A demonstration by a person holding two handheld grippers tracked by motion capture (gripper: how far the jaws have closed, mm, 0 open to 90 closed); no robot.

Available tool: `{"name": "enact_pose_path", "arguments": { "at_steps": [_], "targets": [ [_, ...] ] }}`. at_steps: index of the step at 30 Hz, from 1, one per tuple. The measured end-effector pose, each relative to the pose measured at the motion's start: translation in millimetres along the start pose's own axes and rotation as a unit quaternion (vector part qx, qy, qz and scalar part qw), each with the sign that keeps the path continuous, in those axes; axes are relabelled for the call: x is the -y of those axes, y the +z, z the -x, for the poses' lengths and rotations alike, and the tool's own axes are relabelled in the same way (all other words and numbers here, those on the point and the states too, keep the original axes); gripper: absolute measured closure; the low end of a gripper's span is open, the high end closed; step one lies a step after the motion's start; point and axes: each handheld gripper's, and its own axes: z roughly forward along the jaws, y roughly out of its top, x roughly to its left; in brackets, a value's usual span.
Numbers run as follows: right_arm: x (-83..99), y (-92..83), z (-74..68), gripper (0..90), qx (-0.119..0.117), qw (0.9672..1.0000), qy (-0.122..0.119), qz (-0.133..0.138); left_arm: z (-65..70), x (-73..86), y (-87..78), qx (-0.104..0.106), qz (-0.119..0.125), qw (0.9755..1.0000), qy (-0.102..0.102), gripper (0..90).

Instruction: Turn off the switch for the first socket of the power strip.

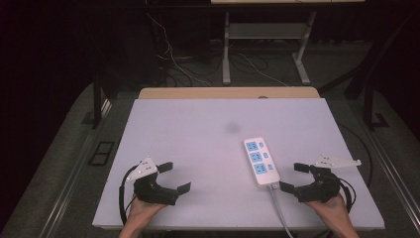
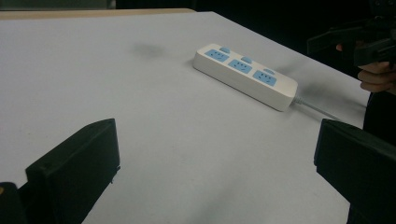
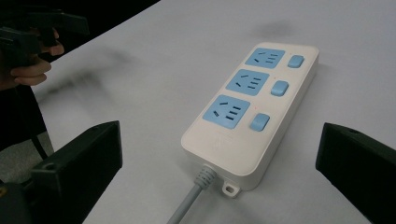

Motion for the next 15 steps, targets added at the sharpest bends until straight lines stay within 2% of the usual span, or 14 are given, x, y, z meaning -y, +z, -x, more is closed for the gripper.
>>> {"name": "enact_pose_path", "arguments": {
  "at_steps": [15],
  "targets": [
    [-0.5,-1.0,2.9,0.4,-0.005,1.0,0.006,-0.005,-4.6,0.6,1.4,0.004,-0.001,1.0,-0.007,0.0]
  ]
}}
